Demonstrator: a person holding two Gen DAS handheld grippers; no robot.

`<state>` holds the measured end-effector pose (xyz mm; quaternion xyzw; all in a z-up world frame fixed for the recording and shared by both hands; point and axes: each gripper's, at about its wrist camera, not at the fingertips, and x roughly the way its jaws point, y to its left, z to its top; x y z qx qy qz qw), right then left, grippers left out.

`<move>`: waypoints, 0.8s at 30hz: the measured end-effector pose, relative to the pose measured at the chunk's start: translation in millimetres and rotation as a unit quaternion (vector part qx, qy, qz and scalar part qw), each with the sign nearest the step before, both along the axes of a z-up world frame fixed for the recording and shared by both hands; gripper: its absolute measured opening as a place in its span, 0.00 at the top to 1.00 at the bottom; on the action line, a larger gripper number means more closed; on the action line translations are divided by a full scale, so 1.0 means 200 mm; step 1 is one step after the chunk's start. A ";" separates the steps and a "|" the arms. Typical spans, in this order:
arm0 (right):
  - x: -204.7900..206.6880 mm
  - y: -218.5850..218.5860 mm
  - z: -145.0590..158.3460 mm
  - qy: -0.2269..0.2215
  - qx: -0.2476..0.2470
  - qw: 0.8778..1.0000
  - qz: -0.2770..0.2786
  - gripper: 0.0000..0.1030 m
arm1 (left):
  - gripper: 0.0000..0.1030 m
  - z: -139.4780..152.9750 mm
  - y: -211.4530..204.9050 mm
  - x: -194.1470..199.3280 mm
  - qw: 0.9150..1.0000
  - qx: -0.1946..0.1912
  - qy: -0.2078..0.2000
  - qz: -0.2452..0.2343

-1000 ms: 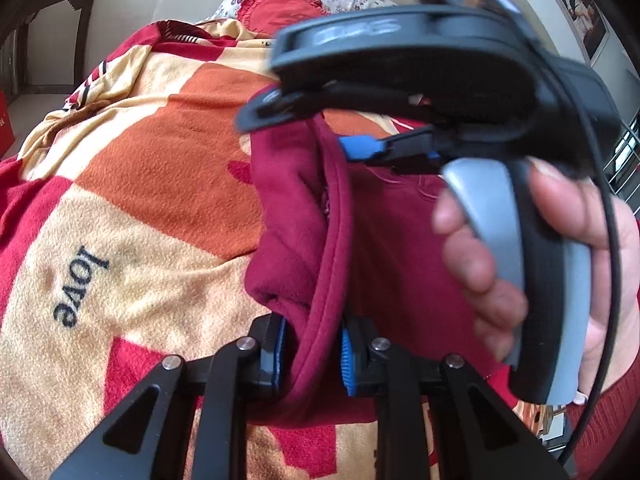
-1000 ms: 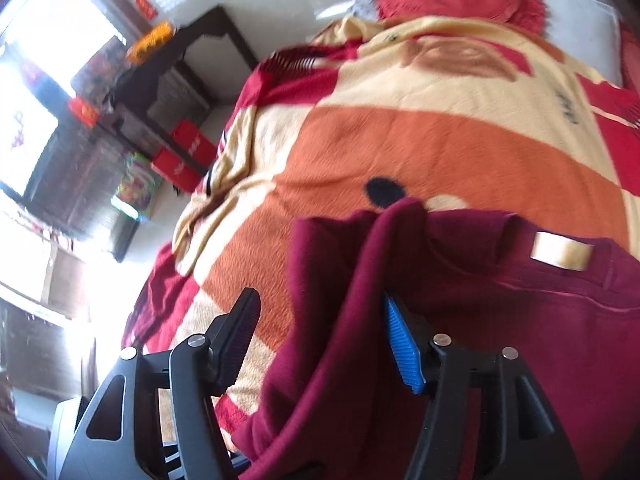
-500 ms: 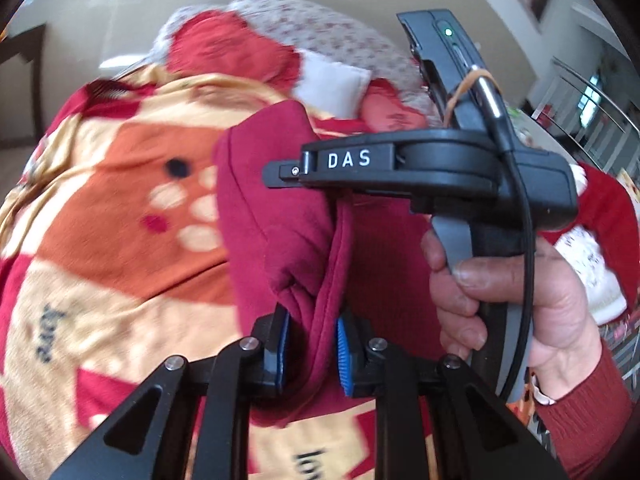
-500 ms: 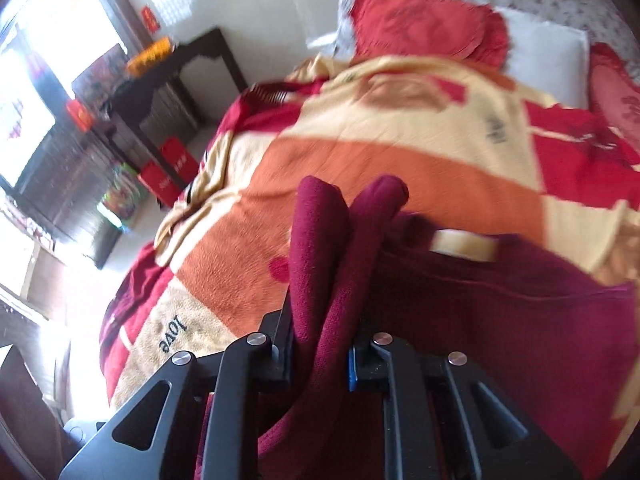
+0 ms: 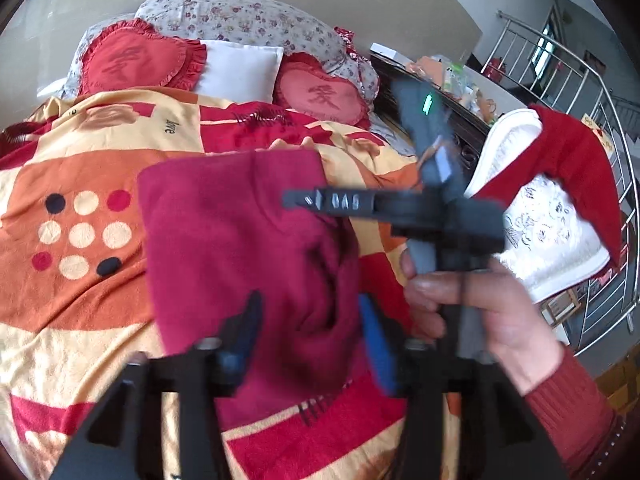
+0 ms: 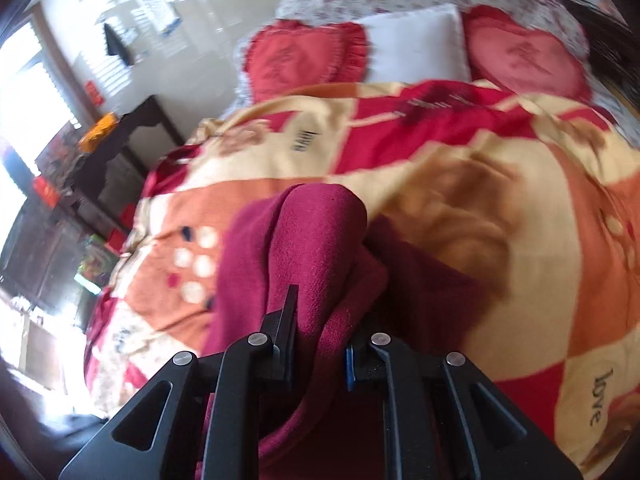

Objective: Fold small clothes

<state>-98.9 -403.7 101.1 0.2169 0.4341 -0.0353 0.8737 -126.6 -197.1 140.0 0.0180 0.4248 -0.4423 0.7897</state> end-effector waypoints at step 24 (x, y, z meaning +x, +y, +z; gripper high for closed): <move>-0.36 0.22 -0.21 0.057 -0.088 0.993 0.054 0.96 | 0.35 -0.41 0.07 0.07 0.990 0.137 -0.010 0.040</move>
